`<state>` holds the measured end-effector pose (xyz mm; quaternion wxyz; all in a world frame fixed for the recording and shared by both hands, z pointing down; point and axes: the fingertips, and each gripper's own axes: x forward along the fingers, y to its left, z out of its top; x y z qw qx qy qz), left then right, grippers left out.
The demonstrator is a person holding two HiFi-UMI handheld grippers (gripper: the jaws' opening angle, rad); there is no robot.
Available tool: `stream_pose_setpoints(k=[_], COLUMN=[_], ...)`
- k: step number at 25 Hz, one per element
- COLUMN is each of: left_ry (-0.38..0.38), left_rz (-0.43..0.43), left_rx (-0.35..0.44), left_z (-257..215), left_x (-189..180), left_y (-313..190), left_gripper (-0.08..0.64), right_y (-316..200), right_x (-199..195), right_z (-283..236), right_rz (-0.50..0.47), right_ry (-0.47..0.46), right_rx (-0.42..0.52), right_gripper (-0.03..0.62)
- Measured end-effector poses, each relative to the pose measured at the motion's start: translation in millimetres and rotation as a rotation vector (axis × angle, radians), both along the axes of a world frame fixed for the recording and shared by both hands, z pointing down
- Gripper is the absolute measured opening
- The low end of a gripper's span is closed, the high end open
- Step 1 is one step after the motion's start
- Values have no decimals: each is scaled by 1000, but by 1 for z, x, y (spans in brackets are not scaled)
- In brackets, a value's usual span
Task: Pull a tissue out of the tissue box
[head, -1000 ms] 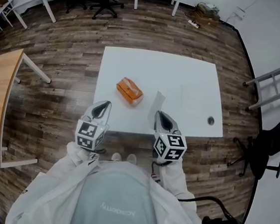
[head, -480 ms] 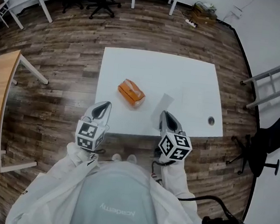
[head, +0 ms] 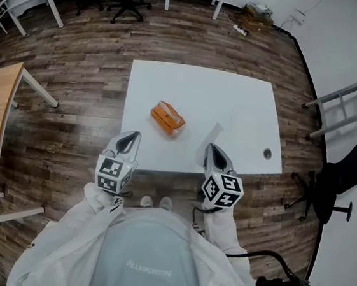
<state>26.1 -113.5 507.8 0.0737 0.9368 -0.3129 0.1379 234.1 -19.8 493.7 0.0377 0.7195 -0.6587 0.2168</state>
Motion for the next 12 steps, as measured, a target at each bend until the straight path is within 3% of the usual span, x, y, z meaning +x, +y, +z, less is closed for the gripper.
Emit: stream_pose_setpoints(k=[12], left_ry=[10], left_rz=[-24], left_rx=[16], left_z=[-7], left_x=[-9], left_y=[-5], left_gripper=[0], right_y=[-3], right_x=[-13], right_z=[-3], right_rz=[-29], right_ry=[17], right_rx=[8], right_gripper=[0])
